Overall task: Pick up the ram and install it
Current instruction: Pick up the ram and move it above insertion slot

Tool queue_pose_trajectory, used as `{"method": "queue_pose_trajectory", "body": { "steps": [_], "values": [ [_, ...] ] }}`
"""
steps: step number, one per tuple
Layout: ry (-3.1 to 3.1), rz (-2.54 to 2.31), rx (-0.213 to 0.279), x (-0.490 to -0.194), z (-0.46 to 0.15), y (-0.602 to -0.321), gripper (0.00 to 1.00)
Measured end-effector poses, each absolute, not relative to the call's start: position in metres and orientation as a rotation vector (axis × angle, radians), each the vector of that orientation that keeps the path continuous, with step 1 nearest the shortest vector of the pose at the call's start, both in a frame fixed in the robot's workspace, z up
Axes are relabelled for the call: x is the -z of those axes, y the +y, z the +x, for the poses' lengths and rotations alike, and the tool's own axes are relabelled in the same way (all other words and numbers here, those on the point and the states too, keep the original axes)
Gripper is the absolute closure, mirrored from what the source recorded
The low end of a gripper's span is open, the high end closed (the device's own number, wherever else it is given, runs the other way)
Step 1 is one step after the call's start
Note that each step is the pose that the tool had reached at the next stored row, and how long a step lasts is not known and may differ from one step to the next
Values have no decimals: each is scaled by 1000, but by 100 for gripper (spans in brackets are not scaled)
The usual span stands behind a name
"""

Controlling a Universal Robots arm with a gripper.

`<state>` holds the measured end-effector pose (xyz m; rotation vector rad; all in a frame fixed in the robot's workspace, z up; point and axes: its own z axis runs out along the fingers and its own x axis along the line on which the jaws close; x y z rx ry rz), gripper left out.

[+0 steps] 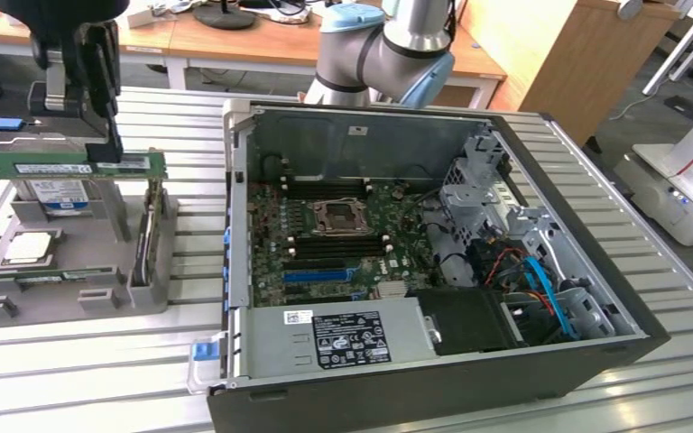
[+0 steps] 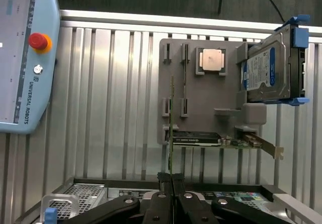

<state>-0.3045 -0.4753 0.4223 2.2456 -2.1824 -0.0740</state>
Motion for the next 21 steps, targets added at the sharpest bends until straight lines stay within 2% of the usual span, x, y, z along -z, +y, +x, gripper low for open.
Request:
{"method": "queue_pose_trajectory", "body": {
  "steps": [21],
  "values": [
    [-2180, 2248, 74, -422, -269, -479, 88]
  ]
}}
